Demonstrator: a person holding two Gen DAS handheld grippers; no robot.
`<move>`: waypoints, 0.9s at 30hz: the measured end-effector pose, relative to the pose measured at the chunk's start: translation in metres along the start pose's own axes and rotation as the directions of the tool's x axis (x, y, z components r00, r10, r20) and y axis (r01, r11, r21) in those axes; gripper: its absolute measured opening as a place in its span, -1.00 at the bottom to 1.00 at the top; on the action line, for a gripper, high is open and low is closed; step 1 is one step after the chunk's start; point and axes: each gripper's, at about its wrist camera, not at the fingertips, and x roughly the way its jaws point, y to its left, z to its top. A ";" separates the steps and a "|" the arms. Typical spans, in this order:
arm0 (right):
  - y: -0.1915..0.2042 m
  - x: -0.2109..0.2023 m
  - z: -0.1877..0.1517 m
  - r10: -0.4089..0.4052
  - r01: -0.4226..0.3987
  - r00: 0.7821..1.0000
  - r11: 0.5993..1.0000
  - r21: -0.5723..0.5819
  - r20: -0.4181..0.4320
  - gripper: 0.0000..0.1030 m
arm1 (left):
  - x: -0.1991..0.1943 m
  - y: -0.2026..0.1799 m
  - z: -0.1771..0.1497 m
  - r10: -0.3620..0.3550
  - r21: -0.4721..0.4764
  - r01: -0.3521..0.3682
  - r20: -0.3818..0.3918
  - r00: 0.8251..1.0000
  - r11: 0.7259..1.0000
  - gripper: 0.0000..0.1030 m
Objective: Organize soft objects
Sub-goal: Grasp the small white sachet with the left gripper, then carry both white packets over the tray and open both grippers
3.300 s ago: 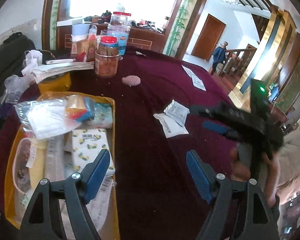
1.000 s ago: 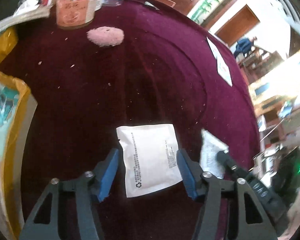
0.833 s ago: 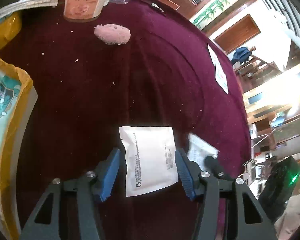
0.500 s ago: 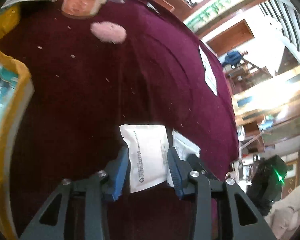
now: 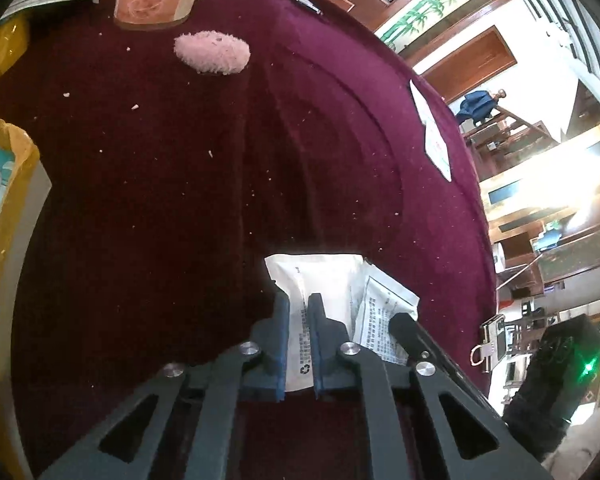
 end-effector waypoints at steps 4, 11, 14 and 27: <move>-0.002 -0.002 0.000 0.014 -0.014 1.000 1.000 0.005 0.006 -0.78 | -0.009 0.007 -0.004 -0.035 -0.026 0.036 0.005 0.999 0.999 -0.93; 0.002 -0.011 -0.002 0.018 -0.018 0.999 1.000 -0.012 0.048 -0.82 | -0.043 0.017 -0.027 -0.094 -0.017 0.094 -0.004 0.996 0.995 -0.94; 0.007 -0.017 -0.004 0.021 -0.017 0.996 0.999 -0.039 0.082 -0.82 | -0.062 0.027 -0.038 -0.122 -0.026 0.122 -0.002 0.993 0.992 -0.94; 0.068 -0.075 -0.052 0.176 -0.150 0.972 0.974 -0.170 0.155 -0.82 | -0.162 0.080 -0.101 -0.236 -0.004 0.236 0.061 0.970 0.972 -0.94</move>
